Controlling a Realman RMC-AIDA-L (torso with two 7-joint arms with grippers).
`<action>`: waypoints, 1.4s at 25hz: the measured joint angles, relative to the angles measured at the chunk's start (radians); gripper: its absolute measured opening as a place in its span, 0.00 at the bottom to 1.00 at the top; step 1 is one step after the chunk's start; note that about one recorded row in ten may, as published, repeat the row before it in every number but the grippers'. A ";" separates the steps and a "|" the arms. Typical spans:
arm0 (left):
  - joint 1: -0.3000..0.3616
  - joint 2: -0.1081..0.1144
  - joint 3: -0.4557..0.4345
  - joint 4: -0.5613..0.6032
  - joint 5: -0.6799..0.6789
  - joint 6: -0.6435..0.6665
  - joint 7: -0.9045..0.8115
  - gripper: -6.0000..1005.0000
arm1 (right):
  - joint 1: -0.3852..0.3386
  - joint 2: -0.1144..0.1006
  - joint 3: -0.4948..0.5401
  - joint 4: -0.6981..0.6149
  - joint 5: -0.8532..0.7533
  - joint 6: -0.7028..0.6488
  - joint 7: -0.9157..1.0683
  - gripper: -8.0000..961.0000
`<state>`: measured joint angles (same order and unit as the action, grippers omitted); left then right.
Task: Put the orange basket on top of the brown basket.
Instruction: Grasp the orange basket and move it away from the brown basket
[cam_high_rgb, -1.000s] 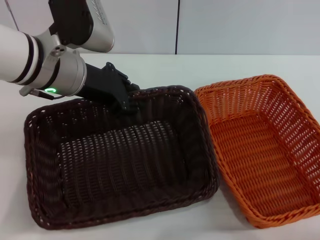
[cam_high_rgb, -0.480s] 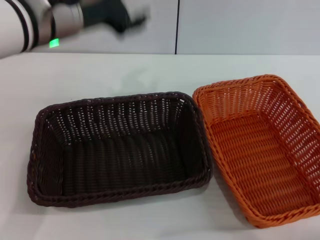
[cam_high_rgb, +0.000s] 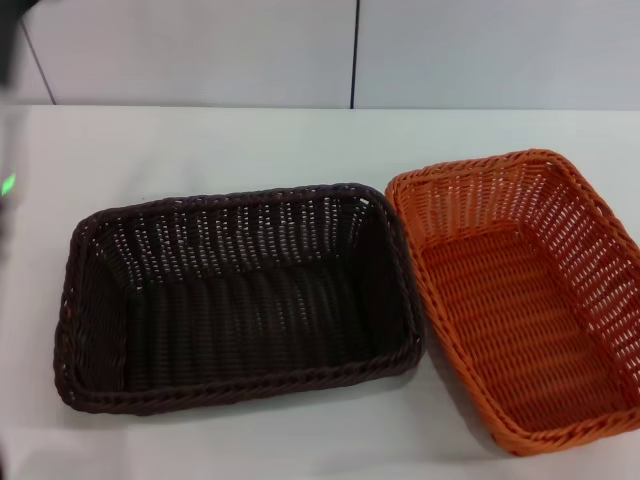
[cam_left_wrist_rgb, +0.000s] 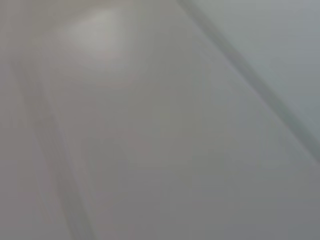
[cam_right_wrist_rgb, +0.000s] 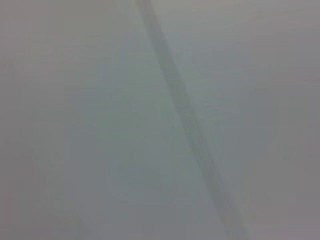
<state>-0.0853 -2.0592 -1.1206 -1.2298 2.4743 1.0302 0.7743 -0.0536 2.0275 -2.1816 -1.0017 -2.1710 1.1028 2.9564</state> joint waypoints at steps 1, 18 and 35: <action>0.027 0.000 -0.001 0.041 0.003 0.061 -0.081 0.64 | -0.002 -0.012 0.004 -0.062 -0.037 -0.044 0.000 0.79; 0.041 -0.011 -0.079 0.859 -0.146 0.327 -0.624 0.64 | 0.337 -0.022 0.596 -1.017 -0.328 -2.229 -0.132 0.79; 0.003 -0.011 -0.081 0.863 -0.159 0.226 -0.627 0.64 | 0.551 -0.034 1.088 -0.879 -0.085 -3.268 -0.508 0.78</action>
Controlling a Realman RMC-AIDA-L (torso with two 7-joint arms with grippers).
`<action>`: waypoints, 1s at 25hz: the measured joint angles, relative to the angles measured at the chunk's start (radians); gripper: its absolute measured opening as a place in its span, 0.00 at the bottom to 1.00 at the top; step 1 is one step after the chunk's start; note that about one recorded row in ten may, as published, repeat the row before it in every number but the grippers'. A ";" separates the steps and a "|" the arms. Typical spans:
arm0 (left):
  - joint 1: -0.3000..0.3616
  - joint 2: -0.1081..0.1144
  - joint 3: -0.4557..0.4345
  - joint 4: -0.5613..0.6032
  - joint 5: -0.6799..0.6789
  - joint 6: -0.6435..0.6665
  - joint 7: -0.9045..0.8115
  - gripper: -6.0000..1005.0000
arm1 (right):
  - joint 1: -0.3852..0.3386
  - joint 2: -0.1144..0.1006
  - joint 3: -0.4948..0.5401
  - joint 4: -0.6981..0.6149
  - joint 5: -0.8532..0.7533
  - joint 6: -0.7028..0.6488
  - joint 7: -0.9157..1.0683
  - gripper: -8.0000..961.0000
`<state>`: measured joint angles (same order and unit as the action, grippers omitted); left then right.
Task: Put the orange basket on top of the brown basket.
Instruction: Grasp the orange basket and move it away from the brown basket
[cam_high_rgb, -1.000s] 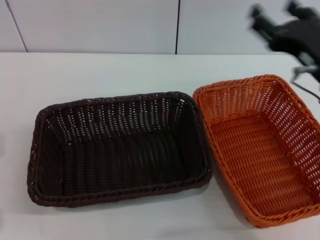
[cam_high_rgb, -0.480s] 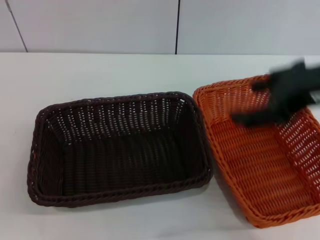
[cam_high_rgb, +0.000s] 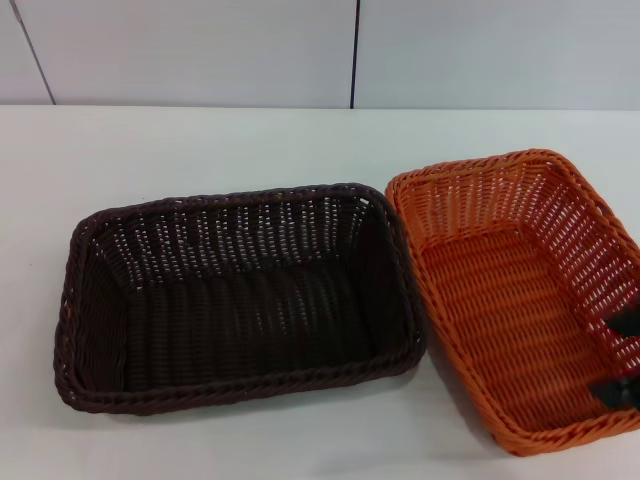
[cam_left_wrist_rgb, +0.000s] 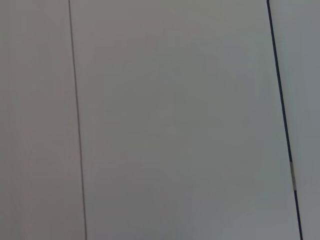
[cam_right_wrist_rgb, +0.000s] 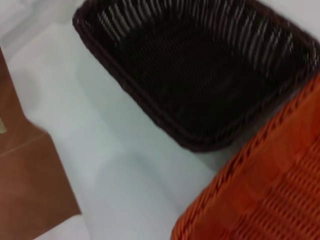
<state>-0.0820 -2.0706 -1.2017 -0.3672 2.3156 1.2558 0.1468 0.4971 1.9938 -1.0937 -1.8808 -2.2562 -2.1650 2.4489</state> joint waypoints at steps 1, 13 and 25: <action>-0.006 0.000 -0.001 0.002 0.000 -0.010 0.000 0.64 | -0.003 -0.002 -0.006 0.008 -0.003 -0.002 -0.005 0.78; -0.015 0.000 -0.002 0.004 -0.001 -0.033 -0.001 0.64 | 0.007 0.051 -0.088 0.104 -0.185 -0.011 -0.087 0.74; -0.013 0.003 -0.001 0.014 -0.009 -0.043 -0.001 0.64 | 0.027 0.079 -0.167 0.275 -0.356 0.095 -0.127 0.71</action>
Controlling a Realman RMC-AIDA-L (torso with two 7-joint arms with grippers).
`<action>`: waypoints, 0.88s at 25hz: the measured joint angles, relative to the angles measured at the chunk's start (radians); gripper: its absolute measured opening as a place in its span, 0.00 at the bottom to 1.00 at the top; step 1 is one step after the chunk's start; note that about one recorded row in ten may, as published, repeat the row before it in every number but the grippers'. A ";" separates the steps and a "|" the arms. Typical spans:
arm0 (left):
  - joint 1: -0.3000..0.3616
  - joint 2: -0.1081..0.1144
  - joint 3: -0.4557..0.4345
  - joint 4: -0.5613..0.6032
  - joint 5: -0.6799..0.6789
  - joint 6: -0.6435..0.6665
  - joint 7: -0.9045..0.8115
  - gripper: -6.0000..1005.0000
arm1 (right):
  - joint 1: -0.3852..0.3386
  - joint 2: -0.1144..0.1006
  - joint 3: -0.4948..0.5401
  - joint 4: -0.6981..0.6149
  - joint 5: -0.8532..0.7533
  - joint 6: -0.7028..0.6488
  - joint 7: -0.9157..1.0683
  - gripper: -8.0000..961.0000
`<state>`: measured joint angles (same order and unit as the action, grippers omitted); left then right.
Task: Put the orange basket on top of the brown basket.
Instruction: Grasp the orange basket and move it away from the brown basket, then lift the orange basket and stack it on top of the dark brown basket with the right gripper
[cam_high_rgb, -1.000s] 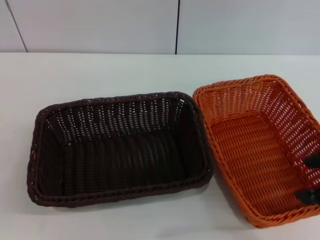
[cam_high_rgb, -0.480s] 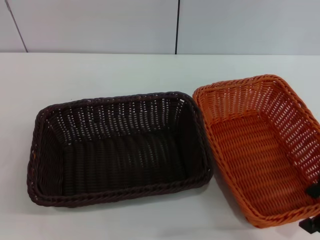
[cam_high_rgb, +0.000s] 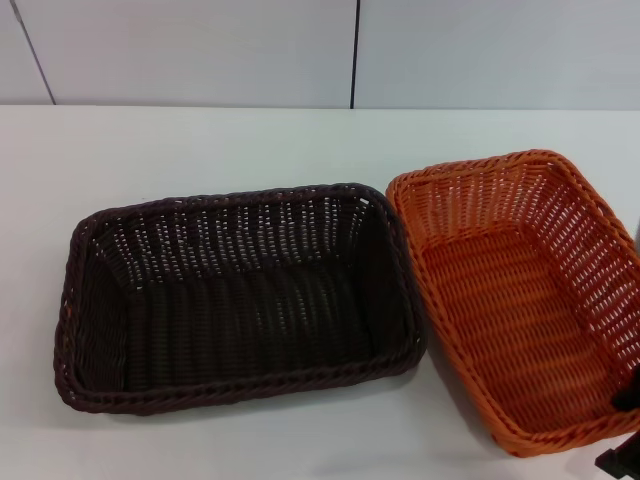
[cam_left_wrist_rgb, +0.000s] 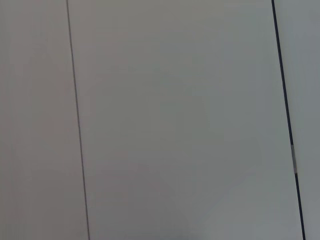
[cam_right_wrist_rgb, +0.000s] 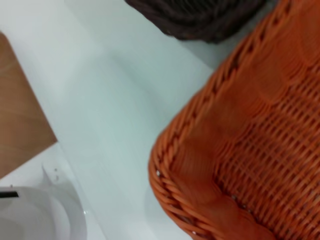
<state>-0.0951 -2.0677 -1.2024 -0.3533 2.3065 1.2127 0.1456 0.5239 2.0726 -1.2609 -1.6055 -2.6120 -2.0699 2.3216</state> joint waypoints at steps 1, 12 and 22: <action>-0.001 0.000 0.000 0.004 0.000 -0.001 0.000 0.64 | 0.003 0.000 -0.010 0.017 -0.008 0.014 0.001 0.71; -0.003 0.003 -0.002 0.020 -0.001 -0.003 0.000 0.64 | 0.023 0.002 -0.140 0.064 -0.064 0.088 0.028 0.66; -0.010 0.002 -0.003 0.040 -0.001 -0.002 0.000 0.64 | 0.033 0.003 -0.141 -0.020 -0.079 0.171 0.141 0.46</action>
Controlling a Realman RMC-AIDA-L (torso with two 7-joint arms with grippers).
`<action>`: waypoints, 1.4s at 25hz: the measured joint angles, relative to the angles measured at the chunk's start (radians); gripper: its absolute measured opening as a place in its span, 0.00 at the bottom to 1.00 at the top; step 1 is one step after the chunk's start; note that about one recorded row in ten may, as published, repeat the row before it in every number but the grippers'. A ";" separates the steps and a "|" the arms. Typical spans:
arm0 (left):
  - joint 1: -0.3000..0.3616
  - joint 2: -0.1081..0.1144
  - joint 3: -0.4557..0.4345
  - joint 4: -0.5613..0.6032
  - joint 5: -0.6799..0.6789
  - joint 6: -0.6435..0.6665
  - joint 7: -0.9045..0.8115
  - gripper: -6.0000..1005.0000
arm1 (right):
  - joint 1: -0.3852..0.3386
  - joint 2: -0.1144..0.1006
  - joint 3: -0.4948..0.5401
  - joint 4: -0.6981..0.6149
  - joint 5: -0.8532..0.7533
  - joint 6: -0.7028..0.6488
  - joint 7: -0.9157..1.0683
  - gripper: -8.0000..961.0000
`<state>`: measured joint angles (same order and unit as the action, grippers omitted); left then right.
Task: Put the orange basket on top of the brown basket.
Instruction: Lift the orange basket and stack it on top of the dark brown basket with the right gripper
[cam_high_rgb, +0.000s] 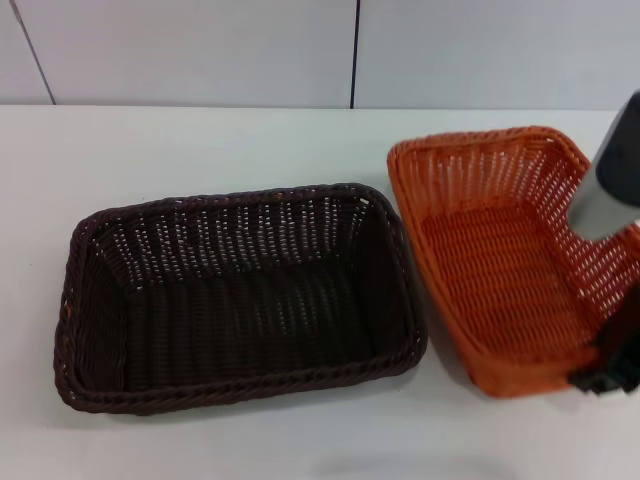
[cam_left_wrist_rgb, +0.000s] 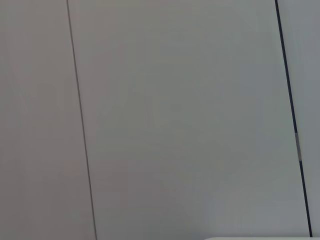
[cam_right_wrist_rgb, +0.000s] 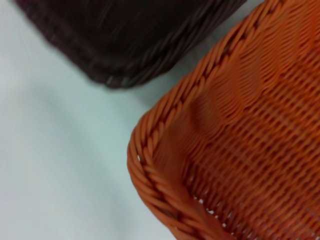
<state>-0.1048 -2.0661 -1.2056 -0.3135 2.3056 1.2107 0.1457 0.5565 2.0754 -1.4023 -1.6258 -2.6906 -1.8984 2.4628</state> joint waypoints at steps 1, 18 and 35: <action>0.000 0.000 0.000 0.000 0.000 0.002 0.000 0.64 | -0.001 0.000 0.000 -0.014 0.000 0.008 0.012 0.43; 0.004 0.003 -0.002 0.001 0.000 0.005 -0.050 0.64 | 0.059 0.001 -0.043 -0.355 0.015 0.056 0.150 0.22; 0.006 -0.001 0.007 0.015 0.000 -0.037 -0.115 0.64 | 0.128 -0.002 -0.341 -0.438 0.074 0.048 -0.514 0.21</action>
<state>-0.0986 -2.0673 -1.1981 -0.2988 2.3055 1.1733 0.0309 0.6843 2.0736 -1.7430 -2.0640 -2.6161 -1.8504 1.9491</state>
